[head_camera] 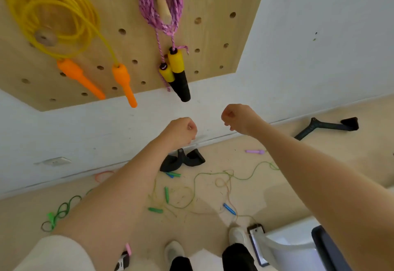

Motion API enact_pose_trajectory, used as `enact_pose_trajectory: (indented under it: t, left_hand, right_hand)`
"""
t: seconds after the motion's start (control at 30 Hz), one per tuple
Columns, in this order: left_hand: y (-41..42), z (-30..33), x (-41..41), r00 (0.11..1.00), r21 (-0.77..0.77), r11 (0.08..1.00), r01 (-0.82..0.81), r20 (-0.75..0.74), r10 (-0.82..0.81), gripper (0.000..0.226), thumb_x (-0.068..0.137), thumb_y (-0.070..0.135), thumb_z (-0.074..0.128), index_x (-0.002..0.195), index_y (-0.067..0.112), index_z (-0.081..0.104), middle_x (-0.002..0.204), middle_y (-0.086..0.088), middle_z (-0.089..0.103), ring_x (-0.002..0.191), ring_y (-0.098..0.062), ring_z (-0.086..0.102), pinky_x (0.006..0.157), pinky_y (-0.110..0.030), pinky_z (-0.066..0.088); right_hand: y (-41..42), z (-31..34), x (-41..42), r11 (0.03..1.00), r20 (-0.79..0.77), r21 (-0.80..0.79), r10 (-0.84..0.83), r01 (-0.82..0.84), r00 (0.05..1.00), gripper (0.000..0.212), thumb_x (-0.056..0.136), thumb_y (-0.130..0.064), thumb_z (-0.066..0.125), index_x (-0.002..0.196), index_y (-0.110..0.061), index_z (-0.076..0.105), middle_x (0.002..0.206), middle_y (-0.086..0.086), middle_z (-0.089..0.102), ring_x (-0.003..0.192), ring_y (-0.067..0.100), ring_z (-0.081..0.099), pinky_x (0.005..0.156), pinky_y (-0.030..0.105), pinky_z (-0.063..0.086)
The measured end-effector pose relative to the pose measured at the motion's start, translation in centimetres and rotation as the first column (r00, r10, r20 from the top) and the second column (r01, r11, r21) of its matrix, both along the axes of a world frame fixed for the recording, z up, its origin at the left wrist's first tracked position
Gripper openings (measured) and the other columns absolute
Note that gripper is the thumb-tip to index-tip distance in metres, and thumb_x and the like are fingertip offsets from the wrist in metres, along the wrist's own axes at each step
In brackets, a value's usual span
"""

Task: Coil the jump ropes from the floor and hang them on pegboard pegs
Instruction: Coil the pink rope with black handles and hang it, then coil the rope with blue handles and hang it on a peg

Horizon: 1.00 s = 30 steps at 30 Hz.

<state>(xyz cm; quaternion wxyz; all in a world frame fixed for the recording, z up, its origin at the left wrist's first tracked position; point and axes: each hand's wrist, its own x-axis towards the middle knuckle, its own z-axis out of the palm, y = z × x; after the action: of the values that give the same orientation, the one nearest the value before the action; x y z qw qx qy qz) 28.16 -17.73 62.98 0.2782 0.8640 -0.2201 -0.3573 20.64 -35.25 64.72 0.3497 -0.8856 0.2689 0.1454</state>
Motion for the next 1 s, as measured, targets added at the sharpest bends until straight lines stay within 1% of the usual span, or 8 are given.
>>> enact_pose_trajectory:
  t: [0.13, 0.23, 0.33, 0.5, 0.7, 0.8, 0.87, 1.0]
  left_hand:
    - [-3.9, -4.9, -2.4, 0.999, 0.044, 0.999, 0.016, -0.052, -0.014, 0.016, 0.092, 0.017, 0.042, 0.100, 0.018, 0.055, 0.097, -0.002, 0.064, 0.089, -0.020, 0.061, 0.080, -0.032, 0.051]
    - [-8.2, -9.9, -4.3, 0.996, 0.042, 0.997, -0.068, -0.057, 0.071, 0.020, 0.093, 0.019, 0.043, 0.111, 0.019, 0.049, 0.093, 0.002, 0.063, 0.088, -0.018, 0.059, 0.072, -0.028, 0.044]
    - [-11.6, -16.3, -6.3, 0.983, 0.048, 0.987, -0.153, -0.091, 0.157, 0.029, 0.095, 0.021, 0.044, 0.123, 0.015, 0.044, 0.103, 0.000, 0.059, 0.090, -0.019, 0.060, 0.067, -0.028, 0.043]
    - [-13.5, -30.2, -10.0, 0.981, 0.140, 0.980, -0.140, -0.116, 0.157, 0.036, 0.096, 0.020, 0.044, 0.130, 0.012, 0.040, 0.107, 0.000, 0.053, 0.092, -0.015, 0.051, 0.071, -0.025, 0.038]
    - [-12.0, -49.4, -15.1, 0.985, 0.267, 0.962, -0.061, -0.142, 0.102, 0.032, 0.097, 0.021, 0.041, 0.128, 0.012, 0.045, 0.119, -0.002, 0.054, 0.092, -0.015, 0.051, 0.076, -0.026, 0.040]
    - [-10.2, -58.3, -17.8, 0.983, 0.306, 0.951, -0.046, -0.155, 0.098, 0.028, 0.097, 0.022, 0.041, 0.123, 0.011, 0.048, 0.119, -0.003, 0.056, 0.091, -0.016, 0.051, 0.076, -0.025, 0.038]
    - [-8.9, -63.3, -19.5, 0.982, 0.320, 0.947, -0.038, -0.162, 0.094, 0.027, 0.097, 0.022, 0.042, 0.122, 0.012, 0.049, 0.117, -0.002, 0.056, 0.088, -0.015, 0.051, 0.073, -0.024, 0.036]
    - [-6.7, -70.3, -21.8, 0.978, 0.291, 0.954, -0.070, -0.169, 0.124, 0.027, 0.096, 0.021, 0.042, 0.120, 0.013, 0.050, 0.110, 0.001, 0.055, 0.085, -0.015, 0.053, 0.072, -0.022, 0.035]
  right_hand:
    - [-4.8, -6.4, -3.0, 0.999, -0.057, 0.030, -0.029, 0.031, 0.998, 0.020, 0.090, -0.016, 0.044, 0.098, -0.008, 0.060, 0.103, 0.013, 0.066, 0.091, 0.031, 0.063, 0.083, 0.040, 0.053]
    - [-8.8, -12.5, -5.8, 0.998, -0.128, 0.043, -0.047, 0.053, 0.991, 0.022, 0.090, -0.018, 0.045, 0.101, -0.008, 0.061, 0.104, 0.014, 0.065, 0.095, 0.033, 0.061, 0.085, 0.044, 0.052]
    - [-12.3, -19.2, -8.6, 0.999, -0.237, -0.023, -0.029, 0.024, 0.971, 0.024, 0.091, -0.020, 0.044, 0.104, -0.010, 0.061, 0.107, 0.012, 0.064, 0.101, 0.031, 0.057, 0.093, 0.044, 0.046]
    - [-14.7, -33.3, -13.3, 1.000, -0.367, 0.000, 0.017, -0.018, 0.930, 0.027, 0.094, -0.020, 0.041, 0.111, -0.009, 0.060, 0.111, 0.010, 0.062, 0.098, 0.026, 0.054, 0.074, 0.026, 0.038]
    - [-11.6, -53.8, -19.1, 0.982, -0.450, 0.178, 0.143, -0.068, 0.882, 0.029, 0.097, -0.014, 0.036, 0.110, -0.013, 0.062, 0.117, 0.007, 0.060, 0.103, 0.024, 0.055, 0.078, 0.025, 0.040]
    - [-7.9, -63.5, -21.9, 0.964, -0.469, 0.214, 0.245, -0.160, 0.848, 0.028, 0.096, -0.013, 0.038, 0.112, -0.011, 0.061, 0.115, 0.010, 0.060, 0.102, 0.025, 0.056, 0.085, 0.031, 0.046]
    - [-5.4, -68.8, -23.0, 0.952, -0.495, 0.194, 0.302, -0.235, 0.815, 0.027, 0.096, -0.012, 0.039, 0.115, -0.009, 0.057, 0.114, 0.011, 0.058, 0.100, 0.026, 0.056, 0.086, 0.037, 0.049]
    - [-2.0, -75.9, -24.9, 0.944, -0.551, 0.019, 0.285, -0.329, 0.785, 0.028, 0.094, -0.025, 0.048, 0.116, -0.009, 0.046, 0.111, 0.006, 0.049, 0.099, 0.023, 0.053, 0.071, 0.031, 0.042]
